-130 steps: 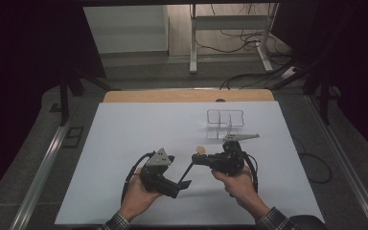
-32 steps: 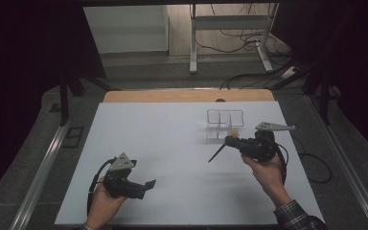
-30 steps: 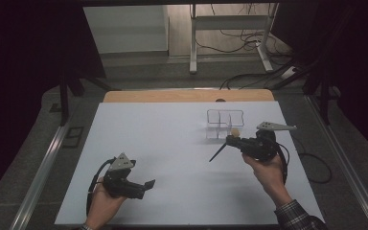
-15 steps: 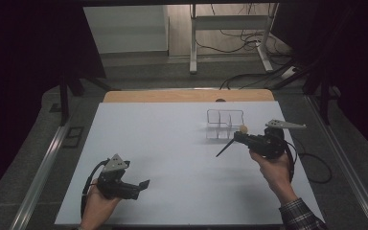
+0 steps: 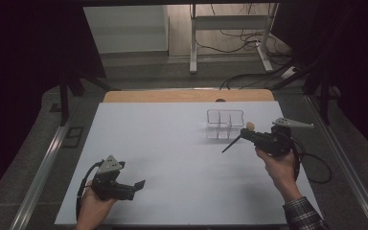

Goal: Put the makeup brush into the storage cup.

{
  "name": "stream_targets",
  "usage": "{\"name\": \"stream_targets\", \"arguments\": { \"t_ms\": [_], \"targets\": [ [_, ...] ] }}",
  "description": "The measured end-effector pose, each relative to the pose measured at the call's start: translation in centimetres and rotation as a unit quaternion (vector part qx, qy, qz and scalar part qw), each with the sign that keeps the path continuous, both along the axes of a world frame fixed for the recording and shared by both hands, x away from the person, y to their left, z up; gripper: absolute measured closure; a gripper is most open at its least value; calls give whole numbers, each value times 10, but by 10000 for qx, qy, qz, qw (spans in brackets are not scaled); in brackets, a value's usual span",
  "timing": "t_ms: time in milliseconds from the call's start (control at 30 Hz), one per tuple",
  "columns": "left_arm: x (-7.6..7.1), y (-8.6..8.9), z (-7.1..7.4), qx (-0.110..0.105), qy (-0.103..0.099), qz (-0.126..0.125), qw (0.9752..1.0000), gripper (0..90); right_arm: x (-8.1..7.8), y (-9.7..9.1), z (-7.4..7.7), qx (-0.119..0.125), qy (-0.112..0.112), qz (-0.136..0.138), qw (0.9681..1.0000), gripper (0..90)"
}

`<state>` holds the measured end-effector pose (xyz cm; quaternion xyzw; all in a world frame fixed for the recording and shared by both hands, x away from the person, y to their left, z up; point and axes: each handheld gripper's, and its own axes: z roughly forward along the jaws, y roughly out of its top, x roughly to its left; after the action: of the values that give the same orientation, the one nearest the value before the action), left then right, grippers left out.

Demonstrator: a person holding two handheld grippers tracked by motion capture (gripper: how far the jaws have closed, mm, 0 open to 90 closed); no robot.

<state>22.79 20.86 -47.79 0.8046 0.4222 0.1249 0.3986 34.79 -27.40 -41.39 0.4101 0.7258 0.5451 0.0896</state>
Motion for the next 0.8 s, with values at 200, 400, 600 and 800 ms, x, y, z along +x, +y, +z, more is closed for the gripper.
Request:
{"name": "stream_targets", "arguments": {
  "t_ms": [200, 400, 600, 800],
  "targets": [
    [-2, 4, -1, 101, -1, 44, 9999, 0, 1, -4, 0, -14, -50, -97, 9999, 836],
    [-3, 9, -2, 111, 24, 123, 9999, 0, 3, -6, 1, -9, -69, -135, 9999, 836],
    [-7, 18, -2, 93, 59, 234, 9997, 0, 4, -10, 3, 8, -110, -210, 9997, 836],
    [-10, 25, -3, 78, 62, 330, 9994, 0, 7, -14, 4, 19, -159, -282, 9995, 836]
  ]
}}
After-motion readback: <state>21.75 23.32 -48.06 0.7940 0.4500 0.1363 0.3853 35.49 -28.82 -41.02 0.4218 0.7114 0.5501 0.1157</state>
